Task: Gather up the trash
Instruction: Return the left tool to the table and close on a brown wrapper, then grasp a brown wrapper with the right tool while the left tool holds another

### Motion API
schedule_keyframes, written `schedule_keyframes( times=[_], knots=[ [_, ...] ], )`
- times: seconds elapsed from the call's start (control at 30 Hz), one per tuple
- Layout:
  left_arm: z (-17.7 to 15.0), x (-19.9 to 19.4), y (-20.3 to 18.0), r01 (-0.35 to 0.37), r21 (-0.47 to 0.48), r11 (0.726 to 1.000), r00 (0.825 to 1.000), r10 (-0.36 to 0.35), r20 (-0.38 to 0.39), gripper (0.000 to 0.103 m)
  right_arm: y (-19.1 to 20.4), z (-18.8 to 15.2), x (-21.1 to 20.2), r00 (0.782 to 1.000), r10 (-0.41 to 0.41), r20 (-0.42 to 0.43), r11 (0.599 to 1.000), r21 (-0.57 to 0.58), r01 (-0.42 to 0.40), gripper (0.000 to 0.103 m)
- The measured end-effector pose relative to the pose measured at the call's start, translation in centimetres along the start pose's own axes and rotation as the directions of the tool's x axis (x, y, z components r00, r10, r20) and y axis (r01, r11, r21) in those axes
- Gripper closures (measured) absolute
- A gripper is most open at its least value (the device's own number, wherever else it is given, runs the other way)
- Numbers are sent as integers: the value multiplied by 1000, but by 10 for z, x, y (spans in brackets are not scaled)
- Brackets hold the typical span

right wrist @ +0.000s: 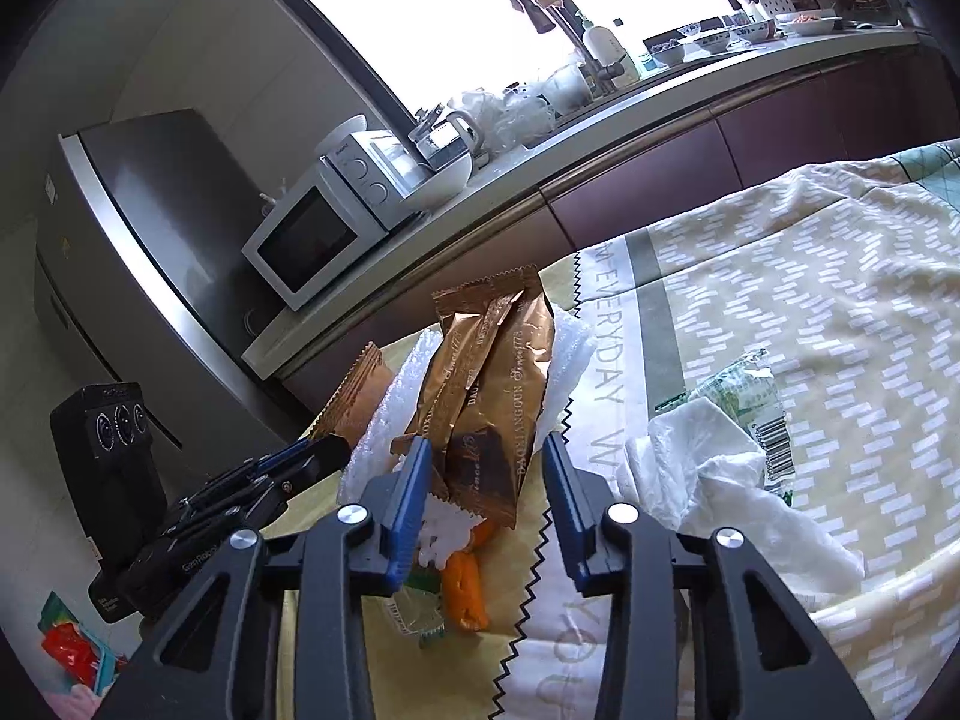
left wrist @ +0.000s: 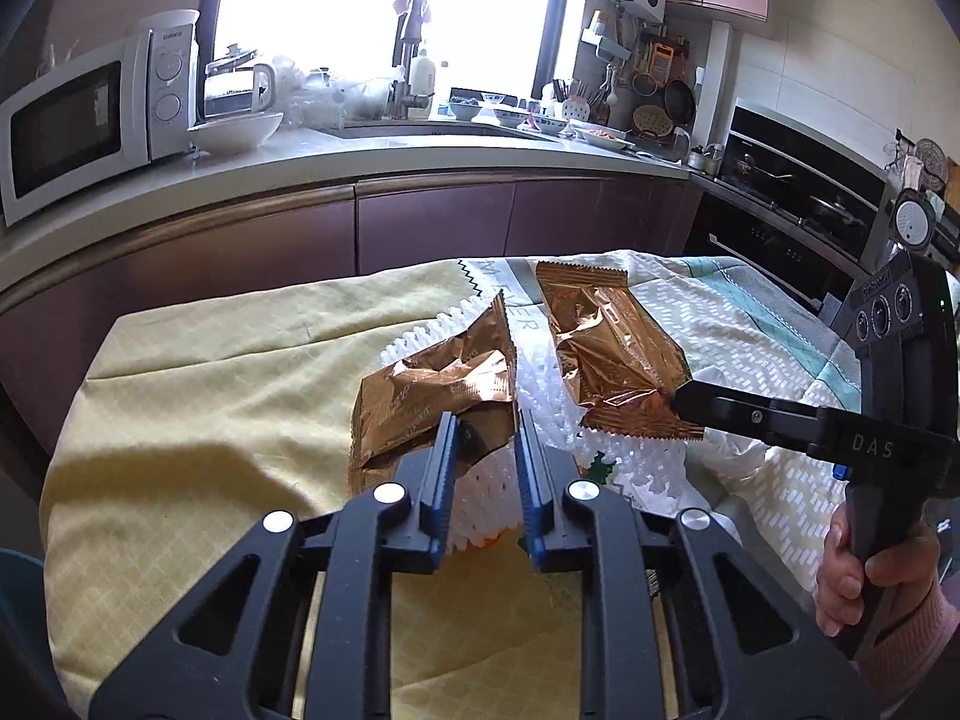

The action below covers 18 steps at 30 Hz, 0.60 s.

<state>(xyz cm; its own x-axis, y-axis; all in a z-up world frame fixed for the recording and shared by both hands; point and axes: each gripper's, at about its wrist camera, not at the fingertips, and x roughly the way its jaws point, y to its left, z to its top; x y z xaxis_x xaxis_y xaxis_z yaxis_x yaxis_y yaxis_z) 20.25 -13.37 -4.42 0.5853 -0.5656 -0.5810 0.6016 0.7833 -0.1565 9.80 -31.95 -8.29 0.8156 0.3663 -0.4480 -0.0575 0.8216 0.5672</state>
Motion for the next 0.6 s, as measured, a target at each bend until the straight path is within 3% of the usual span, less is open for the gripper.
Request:
schedule_keyframes(
  times=[0.07,0.6],
  knots=[
    [0,-1,5,6,-19,1000,1000,-6,3,86,2,-1,-1,1000,3,3,1000,-14,-2,87],
    [-6,-47,28,-19,-92,996,996,26,86,95,56,0,-38,993,-41,109,960,-270,69,95]
  ],
)
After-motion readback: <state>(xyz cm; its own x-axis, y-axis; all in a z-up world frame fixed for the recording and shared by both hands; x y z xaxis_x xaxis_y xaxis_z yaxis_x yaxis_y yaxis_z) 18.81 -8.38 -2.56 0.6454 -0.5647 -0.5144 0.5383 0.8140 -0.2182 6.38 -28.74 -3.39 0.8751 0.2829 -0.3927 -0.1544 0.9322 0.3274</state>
